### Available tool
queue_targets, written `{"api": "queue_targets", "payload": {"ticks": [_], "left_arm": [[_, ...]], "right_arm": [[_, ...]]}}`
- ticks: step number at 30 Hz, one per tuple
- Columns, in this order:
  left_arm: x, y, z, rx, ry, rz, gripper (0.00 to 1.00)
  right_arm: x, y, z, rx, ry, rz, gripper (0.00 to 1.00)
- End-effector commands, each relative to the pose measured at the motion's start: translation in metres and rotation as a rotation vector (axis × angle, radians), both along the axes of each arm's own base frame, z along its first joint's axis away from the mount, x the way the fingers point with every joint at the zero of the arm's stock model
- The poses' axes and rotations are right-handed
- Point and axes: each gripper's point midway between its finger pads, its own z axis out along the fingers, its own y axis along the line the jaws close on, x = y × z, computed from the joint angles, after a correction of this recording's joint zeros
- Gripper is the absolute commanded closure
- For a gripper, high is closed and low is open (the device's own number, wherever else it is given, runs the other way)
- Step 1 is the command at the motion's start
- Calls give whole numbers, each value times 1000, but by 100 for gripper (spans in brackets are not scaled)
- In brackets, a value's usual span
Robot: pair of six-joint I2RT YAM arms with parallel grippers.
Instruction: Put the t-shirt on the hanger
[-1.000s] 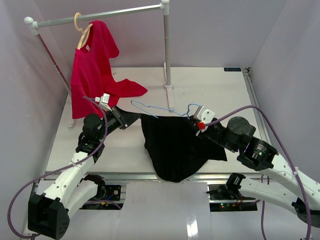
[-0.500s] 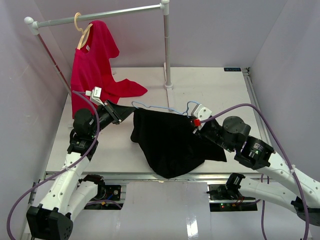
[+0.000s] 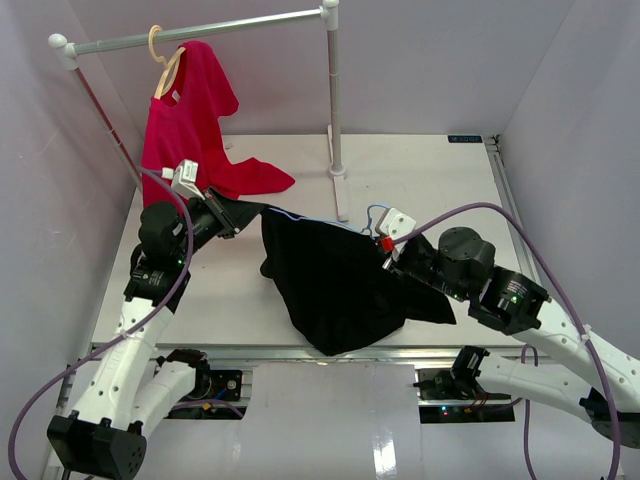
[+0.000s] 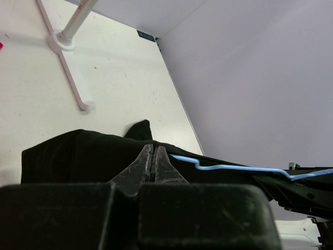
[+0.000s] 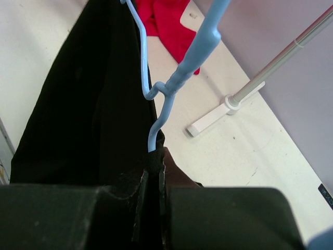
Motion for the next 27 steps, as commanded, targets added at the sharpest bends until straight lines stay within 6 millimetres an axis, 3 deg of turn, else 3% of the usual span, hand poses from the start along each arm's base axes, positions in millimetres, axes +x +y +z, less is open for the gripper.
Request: {"api": "queue_targets", "payload": {"ticks": [1,6,12,13,17,27], "left_arm": [[23,42,30,75,-84,227,100],[22,38,37,110,-104,193,100],[14,5,32,70,-129,-17,100],[15,1,30,66,-120,-38,100],[16,-19,27,83,-118,-97,100],[-9,-46,45,78,-148,-161,100]], "right_arm": [[2,-15,-11,-87,38,-52,92],[6,-12,-13,-106,50,-60,92],[23,24,1,-73,31,-28,92],[29,32,-6,-97,43,-32,92],[58,46,0,-100,27,-135,92],[93,69,5,-35,53,-275,92]]}}
